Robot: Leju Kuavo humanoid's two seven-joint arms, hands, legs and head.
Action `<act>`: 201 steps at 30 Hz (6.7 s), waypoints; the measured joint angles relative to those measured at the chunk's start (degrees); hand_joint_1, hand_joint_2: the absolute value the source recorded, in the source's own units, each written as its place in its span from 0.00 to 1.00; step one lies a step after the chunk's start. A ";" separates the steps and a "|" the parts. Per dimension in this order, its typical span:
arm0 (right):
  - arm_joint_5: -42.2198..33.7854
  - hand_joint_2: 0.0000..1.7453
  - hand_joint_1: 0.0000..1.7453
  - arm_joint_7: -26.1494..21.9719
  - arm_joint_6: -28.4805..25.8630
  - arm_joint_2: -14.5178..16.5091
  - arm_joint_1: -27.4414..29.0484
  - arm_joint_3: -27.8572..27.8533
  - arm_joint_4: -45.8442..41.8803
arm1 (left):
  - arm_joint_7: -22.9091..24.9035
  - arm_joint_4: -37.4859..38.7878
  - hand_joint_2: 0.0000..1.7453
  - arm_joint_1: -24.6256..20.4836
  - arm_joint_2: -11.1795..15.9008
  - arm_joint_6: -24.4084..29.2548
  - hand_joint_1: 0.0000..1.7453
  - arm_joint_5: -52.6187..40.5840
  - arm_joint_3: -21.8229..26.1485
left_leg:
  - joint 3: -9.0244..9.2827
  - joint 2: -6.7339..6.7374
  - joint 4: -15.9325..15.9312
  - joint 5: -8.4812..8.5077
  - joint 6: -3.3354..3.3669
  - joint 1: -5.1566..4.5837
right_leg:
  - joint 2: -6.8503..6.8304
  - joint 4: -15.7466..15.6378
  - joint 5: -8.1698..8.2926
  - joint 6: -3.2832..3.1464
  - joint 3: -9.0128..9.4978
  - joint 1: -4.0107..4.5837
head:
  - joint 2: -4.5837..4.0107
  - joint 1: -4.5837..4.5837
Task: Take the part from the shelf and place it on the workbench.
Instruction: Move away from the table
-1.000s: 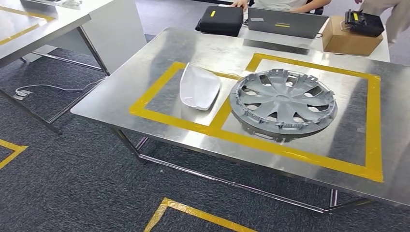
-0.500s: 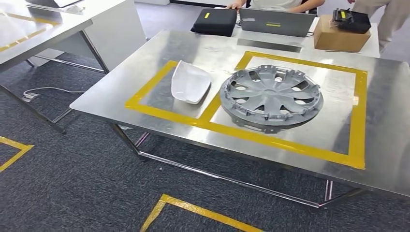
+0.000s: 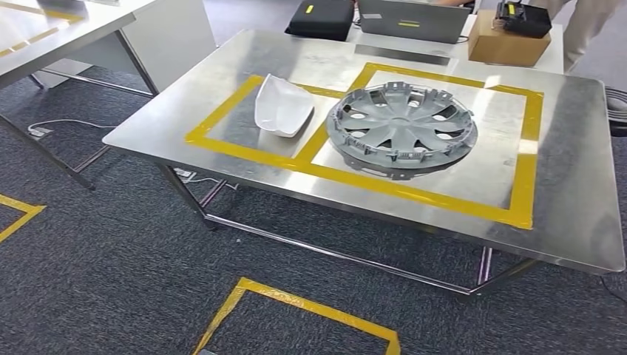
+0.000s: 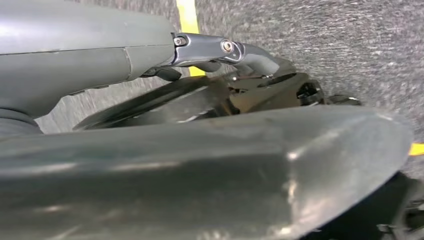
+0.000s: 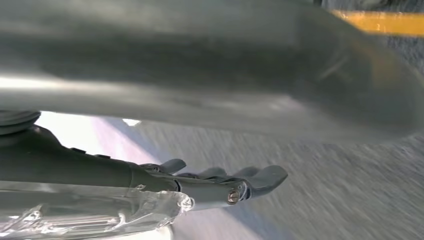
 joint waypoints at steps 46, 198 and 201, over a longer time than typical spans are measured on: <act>-5.67 0.00 0.00 -11.23 12.25 -0.67 -1.43 10.58 6.99 | -2.41 -0.36 0.00 -0.47 1.03 1.29 0.00 0.28 5.49 | -8.21 4.94 0.51 8.02 -0.22 0.10 | -4.44 -3.45 -8.21 -0.59 11.65 0.95 | 0.02 0.46; -12.67 0.00 0.00 -18.62 12.62 -2.33 -0.81 6.41 7.15 | 1.89 -0.36 0.00 0.47 2.72 1.30 0.00 10.64 8.83 | -4.30 5.87 2.58 1.98 -0.94 1.32 | -3.63 0.86 -3.89 0.74 2.81 -0.10 | 0.02 1.58; -12.56 0.00 0.00 -18.73 12.67 -2.38 -0.68 6.40 7.15 | 2.19 -0.36 0.00 0.20 2.67 1.11 0.00 10.65 8.83 | -3.94 6.01 2.58 1.49 -1.92 1.60 | -1.75 0.27 -3.45 -0.35 2.74 -0.15 | 0.02 1.54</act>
